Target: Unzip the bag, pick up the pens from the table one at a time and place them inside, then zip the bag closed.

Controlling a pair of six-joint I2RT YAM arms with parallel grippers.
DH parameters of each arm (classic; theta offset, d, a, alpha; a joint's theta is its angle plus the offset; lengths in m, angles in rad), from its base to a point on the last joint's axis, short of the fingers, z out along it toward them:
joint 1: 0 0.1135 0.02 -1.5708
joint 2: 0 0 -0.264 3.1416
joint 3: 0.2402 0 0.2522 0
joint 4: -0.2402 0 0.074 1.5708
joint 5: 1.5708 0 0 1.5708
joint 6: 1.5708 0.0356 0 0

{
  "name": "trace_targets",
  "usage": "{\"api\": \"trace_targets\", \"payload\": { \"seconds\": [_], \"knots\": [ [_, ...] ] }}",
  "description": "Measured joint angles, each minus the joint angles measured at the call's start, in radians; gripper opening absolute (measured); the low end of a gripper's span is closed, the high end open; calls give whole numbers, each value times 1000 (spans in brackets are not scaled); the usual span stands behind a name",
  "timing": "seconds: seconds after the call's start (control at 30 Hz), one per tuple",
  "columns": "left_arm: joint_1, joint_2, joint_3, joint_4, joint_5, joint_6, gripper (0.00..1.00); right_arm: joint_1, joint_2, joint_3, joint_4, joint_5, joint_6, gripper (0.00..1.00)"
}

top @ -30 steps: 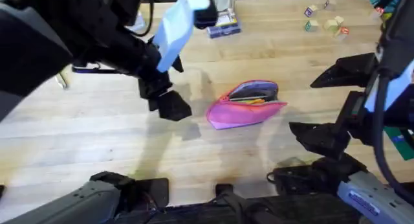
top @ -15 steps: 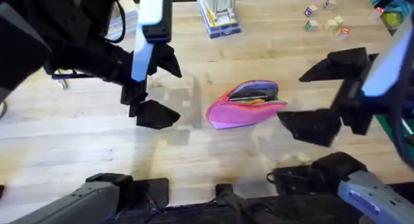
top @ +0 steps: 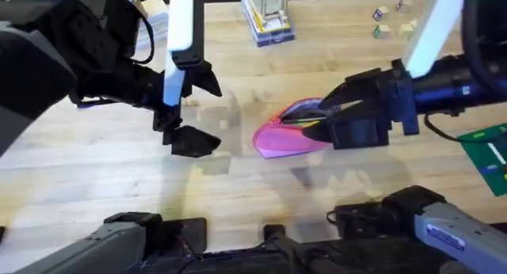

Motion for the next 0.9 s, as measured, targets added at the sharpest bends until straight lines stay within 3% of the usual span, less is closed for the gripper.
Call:
{"api": "trace_targets", "payload": {
  "seconds": [0.57,0.9],
  "knots": [
    [0,0,0,1,0,3,994,0,141,0,-1,-63,131,997],
    [0,0,0,1,0,3,993,-6,179,0,-10,1,150,996]
  ]
}}
